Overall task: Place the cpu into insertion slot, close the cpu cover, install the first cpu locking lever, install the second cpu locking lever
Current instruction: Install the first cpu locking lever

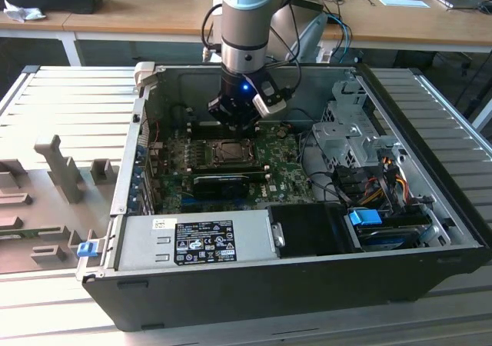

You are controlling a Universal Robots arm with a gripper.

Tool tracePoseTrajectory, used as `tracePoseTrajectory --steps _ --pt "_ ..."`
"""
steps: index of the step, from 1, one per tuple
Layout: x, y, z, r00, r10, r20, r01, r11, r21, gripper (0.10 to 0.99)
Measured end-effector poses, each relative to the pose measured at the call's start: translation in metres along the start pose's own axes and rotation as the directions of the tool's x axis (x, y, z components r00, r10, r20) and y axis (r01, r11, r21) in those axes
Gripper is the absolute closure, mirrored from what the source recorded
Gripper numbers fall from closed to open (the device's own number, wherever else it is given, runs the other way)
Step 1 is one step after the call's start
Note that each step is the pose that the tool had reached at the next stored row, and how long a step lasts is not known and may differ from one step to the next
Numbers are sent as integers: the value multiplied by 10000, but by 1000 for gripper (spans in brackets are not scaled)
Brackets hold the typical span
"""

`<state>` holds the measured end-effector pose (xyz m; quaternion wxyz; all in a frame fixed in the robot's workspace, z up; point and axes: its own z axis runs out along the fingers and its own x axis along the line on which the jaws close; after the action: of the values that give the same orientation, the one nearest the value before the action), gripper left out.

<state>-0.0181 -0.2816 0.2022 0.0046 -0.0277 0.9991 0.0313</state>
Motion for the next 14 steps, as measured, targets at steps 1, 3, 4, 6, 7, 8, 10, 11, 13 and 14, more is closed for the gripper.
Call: tracePoseTrajectory --steps 1,3,4,6,7,8,10,11,13,14 --pt "0 -2 3 10000 0 -2 0 10000 4 980" --pt "1 -6 12 10000 -1 -1 1 10000 -66 980" --pt "1 -5 14 10000 1 7 -1 9999 -148 980" --pt "0 -3 6 10000 3 15 -3 9998 -204 980" --pt "-1 -1 -7 10000 2 16 -2 9998 -207 980" --pt "0 -1 -28 10000 2 11 -2 9998 -199 980" --pt "-1 2 -92 10000 2 10 -2 9998 -196 980" --pt "-1 3 -110 10000 1 9 -1 9998 -194 980" --pt "0 -14 -111 10000 0 10 0 9998 -196 980" --pt "1 -22 -111 10000 1 8 -1 9998 -195 980"
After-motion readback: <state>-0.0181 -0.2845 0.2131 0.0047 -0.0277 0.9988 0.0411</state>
